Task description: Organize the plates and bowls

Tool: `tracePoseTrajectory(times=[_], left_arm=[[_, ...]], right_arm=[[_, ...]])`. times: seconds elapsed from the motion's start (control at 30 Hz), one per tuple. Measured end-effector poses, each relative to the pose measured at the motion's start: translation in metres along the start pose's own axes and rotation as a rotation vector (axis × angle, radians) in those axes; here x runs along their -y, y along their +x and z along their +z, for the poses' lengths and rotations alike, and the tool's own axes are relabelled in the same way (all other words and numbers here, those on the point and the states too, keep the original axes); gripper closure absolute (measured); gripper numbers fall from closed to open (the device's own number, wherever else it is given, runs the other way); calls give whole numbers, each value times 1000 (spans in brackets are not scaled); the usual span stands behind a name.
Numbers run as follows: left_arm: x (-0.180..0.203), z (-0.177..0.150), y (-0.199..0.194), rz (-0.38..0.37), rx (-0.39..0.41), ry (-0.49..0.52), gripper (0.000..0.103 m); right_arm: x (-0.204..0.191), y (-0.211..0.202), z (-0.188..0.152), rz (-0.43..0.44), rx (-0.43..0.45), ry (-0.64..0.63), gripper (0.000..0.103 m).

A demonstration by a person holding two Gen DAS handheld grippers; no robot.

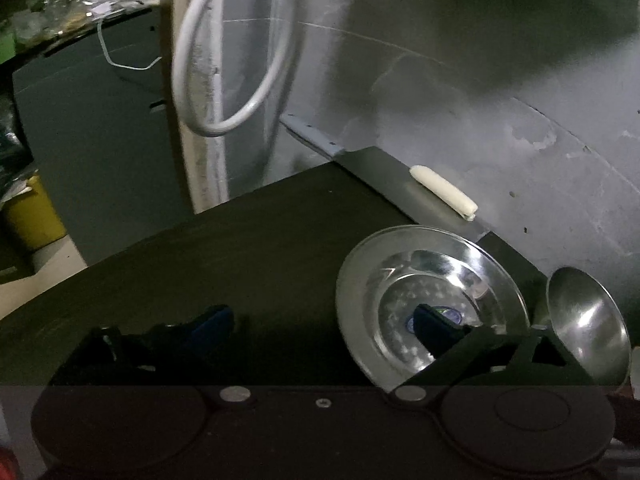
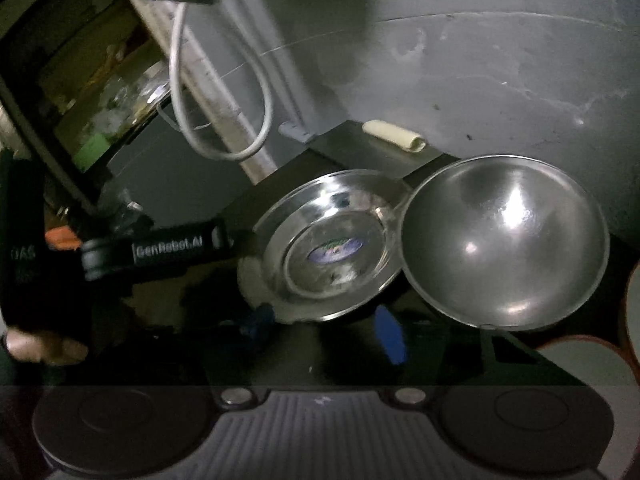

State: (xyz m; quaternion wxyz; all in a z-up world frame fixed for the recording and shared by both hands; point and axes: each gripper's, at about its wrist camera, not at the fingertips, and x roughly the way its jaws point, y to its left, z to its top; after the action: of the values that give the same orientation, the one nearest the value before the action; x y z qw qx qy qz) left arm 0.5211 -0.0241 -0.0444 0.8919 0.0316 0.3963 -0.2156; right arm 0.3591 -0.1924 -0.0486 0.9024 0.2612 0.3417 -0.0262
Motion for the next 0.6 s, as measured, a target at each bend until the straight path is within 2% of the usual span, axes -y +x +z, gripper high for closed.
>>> tracePoseTrajectory(times=[0.2,0.3,0.37,0.43,0.6], left_arm=[[3,-1,13,-26,-21,19,35],[4,-1,18,-40,-40,17,58],[3,-4,20,-46,-54,14,64],[4,-5,19,-60,-51,16,78],[4,-8,13,-52,-51,27,78]], right_arm=[[-3,9,-1,-31,-1,4,53],[-4,11,-4,-49,-3,0,60],[-5,13,-5,-61,0,-10,65],[-5,13,-5,-57,9,-17,68],[-4,11,-5,-45,-5,-21,72]])
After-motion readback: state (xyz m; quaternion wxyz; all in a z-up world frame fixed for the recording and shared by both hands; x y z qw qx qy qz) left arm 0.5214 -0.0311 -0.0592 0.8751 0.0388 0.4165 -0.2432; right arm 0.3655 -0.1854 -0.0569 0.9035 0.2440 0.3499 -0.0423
